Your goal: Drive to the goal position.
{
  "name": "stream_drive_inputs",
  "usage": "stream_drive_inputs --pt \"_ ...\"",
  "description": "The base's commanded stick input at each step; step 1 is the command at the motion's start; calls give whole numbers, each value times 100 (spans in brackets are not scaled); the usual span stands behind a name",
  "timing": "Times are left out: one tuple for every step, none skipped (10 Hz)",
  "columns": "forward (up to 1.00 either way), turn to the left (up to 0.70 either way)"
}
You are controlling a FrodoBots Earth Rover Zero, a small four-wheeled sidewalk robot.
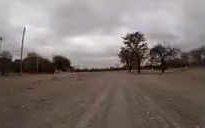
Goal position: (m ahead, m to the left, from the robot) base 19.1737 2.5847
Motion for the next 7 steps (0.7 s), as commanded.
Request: stream_drive_inputs --pt "0 -68" --pt "0 -65" --pt "0 -55" --pt "0 -35" --pt "0 -17" --pt "0 -1" --pt "0 0"
